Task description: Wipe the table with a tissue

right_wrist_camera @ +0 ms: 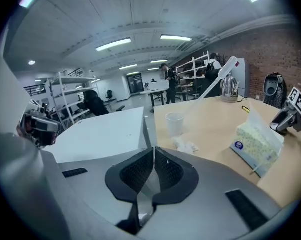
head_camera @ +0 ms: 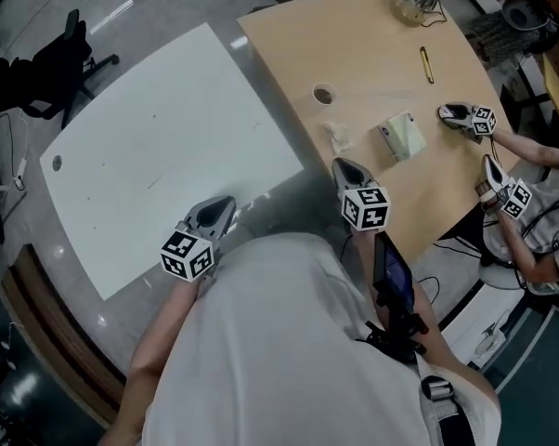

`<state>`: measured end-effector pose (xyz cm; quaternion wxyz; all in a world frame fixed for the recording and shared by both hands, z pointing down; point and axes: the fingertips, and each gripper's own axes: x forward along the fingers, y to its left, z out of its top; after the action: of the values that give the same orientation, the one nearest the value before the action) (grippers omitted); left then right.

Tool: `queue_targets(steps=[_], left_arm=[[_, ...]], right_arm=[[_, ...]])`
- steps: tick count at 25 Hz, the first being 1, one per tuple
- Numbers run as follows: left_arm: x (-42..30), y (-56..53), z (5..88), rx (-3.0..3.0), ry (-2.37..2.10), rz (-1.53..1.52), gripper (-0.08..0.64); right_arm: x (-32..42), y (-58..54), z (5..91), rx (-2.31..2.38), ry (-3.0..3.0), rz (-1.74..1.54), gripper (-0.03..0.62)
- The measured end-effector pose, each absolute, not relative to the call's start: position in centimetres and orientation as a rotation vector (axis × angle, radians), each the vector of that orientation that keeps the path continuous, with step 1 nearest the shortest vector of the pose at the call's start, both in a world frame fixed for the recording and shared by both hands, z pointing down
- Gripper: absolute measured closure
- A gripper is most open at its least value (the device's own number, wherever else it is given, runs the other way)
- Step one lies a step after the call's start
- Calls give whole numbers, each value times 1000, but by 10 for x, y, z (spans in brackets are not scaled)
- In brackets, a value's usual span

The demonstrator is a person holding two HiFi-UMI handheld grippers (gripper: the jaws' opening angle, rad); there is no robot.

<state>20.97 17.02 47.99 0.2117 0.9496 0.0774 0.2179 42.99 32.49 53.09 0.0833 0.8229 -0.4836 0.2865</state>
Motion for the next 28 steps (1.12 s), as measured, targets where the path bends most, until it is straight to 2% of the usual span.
queue_targets(steps=[10, 13, 16, 23, 25, 28], left_arm=[[268, 169, 470, 2670, 231, 649, 552], [274, 161, 469, 2673, 172, 638, 552], [276, 154, 469, 2669, 116, 632, 552], [283, 152, 469, 2667, 58, 635, 552], [281, 152, 471, 2664, 49, 647, 552], [278, 153, 474, 2657, 36, 660, 552]], right_arm=[[495, 313, 560, 2422, -1363, 905, 563], [508, 309, 573, 2368, -1346, 948, 461], [511, 307, 588, 2298, -1338, 1003, 430], [518, 305, 615, 2210, -1302, 1100, 428], [519, 303, 616, 2201, -1317, 1095, 462], [517, 301, 619, 2170, -1350, 1105, 472]])
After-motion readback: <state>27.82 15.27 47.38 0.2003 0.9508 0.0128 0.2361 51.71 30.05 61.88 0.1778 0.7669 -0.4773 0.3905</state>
